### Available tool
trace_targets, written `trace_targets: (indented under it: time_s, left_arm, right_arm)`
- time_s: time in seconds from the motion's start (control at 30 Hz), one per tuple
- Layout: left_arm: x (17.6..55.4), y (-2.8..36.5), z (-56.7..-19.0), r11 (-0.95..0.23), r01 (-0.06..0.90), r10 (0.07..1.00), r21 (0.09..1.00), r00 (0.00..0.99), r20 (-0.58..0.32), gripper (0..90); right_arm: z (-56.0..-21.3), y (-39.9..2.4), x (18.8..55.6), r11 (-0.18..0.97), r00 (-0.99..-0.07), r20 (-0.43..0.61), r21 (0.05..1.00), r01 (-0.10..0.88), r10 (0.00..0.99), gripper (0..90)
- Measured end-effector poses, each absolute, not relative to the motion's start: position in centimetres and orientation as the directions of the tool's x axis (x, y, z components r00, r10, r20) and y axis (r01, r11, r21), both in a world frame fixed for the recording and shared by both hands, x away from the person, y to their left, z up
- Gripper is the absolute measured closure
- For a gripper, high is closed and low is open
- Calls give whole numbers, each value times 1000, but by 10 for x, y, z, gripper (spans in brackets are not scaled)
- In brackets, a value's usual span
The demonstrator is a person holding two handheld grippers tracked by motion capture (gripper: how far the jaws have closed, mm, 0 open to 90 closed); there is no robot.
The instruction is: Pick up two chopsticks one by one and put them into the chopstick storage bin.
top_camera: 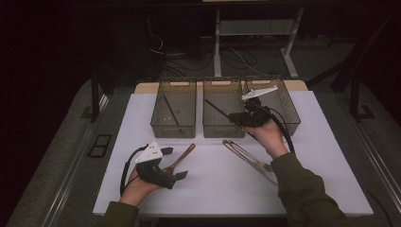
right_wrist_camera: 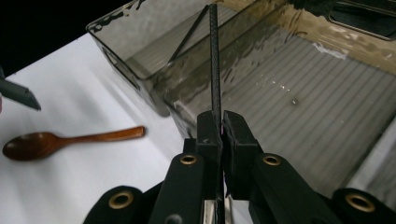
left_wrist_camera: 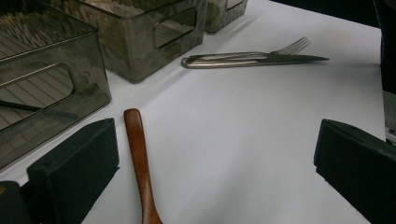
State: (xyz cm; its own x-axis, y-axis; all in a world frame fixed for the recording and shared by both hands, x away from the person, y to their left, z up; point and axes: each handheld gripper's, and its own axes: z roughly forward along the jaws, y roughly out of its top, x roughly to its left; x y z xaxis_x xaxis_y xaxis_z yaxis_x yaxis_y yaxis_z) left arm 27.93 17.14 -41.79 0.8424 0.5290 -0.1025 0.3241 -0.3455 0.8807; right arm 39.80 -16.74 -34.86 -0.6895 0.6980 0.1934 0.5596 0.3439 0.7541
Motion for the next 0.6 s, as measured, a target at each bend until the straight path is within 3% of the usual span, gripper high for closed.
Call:
trace_targets:
  time_s: [0.6]
  left_arm:
    - [279, 170, -418, -340, 321, 521, 884, 847, -108, 0]
  right_arm:
    - [-347, -99, 439, 357, -698, 208, 739, 571, 685, 850]
